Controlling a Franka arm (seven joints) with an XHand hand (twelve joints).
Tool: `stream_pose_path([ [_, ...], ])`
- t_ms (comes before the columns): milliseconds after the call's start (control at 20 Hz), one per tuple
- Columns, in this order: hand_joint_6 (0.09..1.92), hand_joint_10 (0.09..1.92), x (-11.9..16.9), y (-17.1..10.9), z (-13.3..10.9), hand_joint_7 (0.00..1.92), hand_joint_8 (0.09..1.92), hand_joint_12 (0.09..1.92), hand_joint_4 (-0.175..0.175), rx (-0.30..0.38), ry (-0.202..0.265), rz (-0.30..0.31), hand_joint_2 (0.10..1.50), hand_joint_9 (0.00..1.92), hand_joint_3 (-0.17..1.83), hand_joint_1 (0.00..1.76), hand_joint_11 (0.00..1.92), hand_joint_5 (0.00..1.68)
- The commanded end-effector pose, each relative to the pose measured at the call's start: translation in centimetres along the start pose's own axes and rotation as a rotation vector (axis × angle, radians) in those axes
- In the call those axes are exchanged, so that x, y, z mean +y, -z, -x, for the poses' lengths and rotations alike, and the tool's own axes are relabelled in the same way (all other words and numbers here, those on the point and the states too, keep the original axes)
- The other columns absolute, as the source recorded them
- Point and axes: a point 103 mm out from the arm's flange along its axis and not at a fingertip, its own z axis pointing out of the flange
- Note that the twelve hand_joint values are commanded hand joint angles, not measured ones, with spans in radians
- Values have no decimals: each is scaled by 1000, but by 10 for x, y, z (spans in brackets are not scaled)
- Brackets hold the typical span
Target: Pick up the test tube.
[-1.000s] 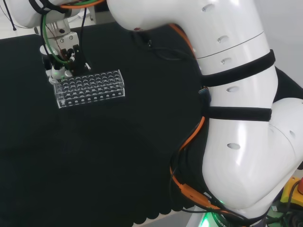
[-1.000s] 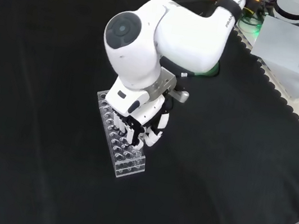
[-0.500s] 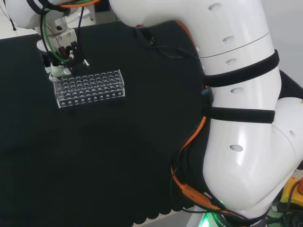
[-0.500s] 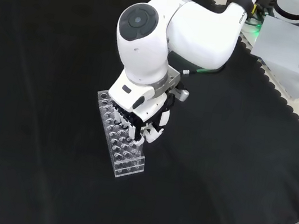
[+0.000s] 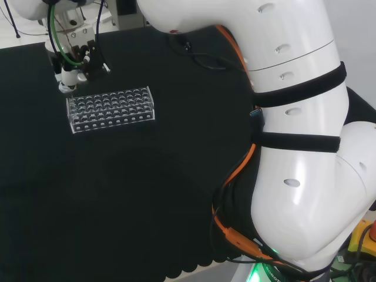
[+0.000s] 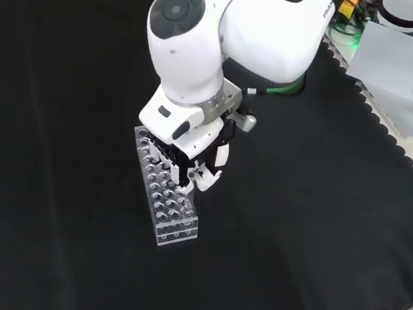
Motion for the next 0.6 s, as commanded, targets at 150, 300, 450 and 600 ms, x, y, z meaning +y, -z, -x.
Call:
stream_pose_path([
  [150, 268, 751, 0, 25, 12, 1788, 474, 973, -175, 52, -2, -42, 534, 1608, 753, 1248, 1387, 1503],
  [300, 264, 748, 2, 37, 16, 1789, 471, 974, -175, 72, 1, -77, 532, 1610, 755, 1248, 1386, 1505],
  [450, 261, 746, 4, 50, 23, 1790, 469, 974, -175, 111, 9, -105, 531, 1612, 757, 1248, 1385, 1507],
  [600, 258, 745, 3, 63, 30, 1791, 468, 974, -175, 153, 27, -153, 530, 1613, 759, 1248, 1383, 1509],
])
